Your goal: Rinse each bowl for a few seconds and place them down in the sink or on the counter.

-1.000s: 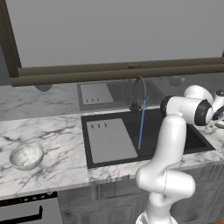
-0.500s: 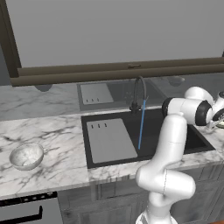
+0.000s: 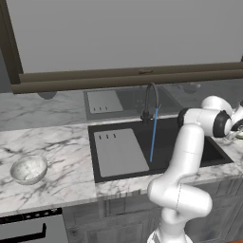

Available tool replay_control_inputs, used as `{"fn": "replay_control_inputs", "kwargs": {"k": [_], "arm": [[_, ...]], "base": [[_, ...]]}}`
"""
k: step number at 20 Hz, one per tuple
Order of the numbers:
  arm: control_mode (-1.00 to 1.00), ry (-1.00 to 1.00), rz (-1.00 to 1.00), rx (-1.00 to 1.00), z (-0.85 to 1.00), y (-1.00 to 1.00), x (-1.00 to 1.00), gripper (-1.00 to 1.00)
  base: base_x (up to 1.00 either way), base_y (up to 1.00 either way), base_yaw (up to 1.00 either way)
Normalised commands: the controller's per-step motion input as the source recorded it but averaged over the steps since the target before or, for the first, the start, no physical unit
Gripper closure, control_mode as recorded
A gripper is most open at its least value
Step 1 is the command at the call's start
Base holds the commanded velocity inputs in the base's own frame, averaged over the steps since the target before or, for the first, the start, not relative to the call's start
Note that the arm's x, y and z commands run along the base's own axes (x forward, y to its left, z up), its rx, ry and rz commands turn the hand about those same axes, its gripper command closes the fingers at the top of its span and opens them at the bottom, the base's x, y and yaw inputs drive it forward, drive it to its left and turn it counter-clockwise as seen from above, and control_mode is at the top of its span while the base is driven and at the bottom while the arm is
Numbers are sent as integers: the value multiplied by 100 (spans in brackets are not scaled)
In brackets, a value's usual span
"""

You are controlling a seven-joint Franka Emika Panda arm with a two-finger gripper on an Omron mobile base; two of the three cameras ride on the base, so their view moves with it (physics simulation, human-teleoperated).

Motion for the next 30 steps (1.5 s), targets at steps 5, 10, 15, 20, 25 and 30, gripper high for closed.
{"fn": "replay_control_inputs", "kwargs": {"k": [5, 10, 15, 20, 25, 30], "arm": [[-100, 1, 5, 0, -14, -1, 14, 100], [-100, -2, 3, -1, -2, 4, -9, 100], [-100, -1, 3, -1, 8, 1, -6, 100], [-100, -2, 14, -1, 34, 10, -22, 100], [-100, -1, 20, -3, 38, 29, -33, 100], [-100, 0, 23, -3, 35, 31, -38, 100]], "base": [[0, 0, 0], [0, 0, 0], [0, 0, 0], [0, 0, 0], [0, 0, 0], [0, 0, 0]]}}
